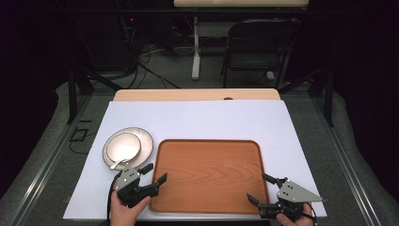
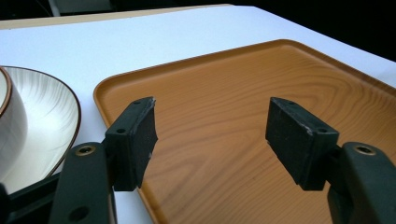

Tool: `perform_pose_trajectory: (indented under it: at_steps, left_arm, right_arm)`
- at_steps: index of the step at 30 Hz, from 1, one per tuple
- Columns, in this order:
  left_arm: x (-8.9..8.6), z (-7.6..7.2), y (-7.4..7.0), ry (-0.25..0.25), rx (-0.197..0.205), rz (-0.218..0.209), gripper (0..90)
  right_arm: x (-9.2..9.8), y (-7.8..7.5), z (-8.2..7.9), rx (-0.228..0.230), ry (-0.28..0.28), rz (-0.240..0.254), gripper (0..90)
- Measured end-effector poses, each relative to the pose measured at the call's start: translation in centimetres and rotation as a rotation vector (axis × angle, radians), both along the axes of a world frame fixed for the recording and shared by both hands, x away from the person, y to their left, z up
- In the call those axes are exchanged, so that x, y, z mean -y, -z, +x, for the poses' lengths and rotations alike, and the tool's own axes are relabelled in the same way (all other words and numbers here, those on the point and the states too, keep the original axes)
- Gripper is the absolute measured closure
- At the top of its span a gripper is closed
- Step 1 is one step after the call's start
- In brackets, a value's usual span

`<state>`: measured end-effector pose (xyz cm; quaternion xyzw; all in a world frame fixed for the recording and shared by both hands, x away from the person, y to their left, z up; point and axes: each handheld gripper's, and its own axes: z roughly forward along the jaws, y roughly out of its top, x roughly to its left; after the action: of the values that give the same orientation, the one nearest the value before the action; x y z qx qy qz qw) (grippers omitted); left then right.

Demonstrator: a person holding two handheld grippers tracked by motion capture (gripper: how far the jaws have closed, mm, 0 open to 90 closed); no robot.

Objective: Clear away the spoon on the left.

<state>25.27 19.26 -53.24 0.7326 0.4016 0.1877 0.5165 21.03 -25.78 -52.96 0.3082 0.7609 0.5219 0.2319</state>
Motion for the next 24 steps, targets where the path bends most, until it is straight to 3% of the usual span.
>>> perform_pose_trajectory:
  at_steps: [15,24]
  left_arm:
    - [-1.5,0.0,-0.4,-0.054,-0.077,-0.071,52.6]
    - [-2.9,-0.2,-0.8,-0.109,-0.103,-0.092,70.6]
  right_arm:
    - [0.0,0.0,0.0,0.005,0.000,0.000,16.5]
    - [0.0,0.0,0.0,0.005,0.000,-0.001,16.5]
